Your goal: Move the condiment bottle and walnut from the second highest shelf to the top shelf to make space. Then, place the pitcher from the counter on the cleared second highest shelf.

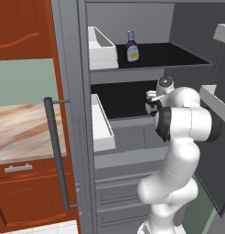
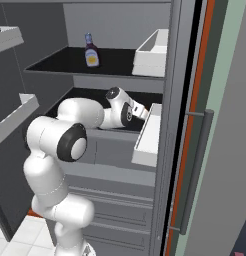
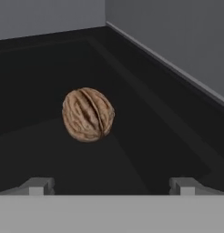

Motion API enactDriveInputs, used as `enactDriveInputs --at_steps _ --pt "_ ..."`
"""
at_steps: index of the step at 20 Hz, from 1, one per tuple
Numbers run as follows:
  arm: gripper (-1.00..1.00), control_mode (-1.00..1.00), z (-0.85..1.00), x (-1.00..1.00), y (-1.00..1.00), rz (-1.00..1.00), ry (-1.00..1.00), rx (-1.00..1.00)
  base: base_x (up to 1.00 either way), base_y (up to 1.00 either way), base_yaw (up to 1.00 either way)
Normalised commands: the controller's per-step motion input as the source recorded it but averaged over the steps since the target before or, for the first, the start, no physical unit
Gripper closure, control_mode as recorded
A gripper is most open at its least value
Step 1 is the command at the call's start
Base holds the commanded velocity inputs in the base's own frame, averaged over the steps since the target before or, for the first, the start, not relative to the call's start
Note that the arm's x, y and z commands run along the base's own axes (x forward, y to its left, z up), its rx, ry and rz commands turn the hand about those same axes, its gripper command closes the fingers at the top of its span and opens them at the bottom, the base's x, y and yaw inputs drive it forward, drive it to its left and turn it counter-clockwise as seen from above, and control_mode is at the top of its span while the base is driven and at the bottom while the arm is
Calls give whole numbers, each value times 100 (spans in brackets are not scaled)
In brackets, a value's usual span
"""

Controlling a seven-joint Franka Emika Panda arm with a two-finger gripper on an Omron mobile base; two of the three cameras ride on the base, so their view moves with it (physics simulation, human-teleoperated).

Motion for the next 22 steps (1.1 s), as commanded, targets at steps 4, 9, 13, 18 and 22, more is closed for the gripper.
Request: enactDriveInputs --at_steps 4,9,13,18,22 --pt "-100 -100 -6 40 -11 -1 0 0 0 0 0" --pt "-100 -100 -6 41 -6 0 0 0 0 0 0" --pt "-100 -100 -9 39 -6 0 0 0 0 0 0" --pt "-100 -100 -15 36 -7 0 0 0 0 0 0" --pt "-100 -100 -19 33 -8 0 0 0 0 0 0"
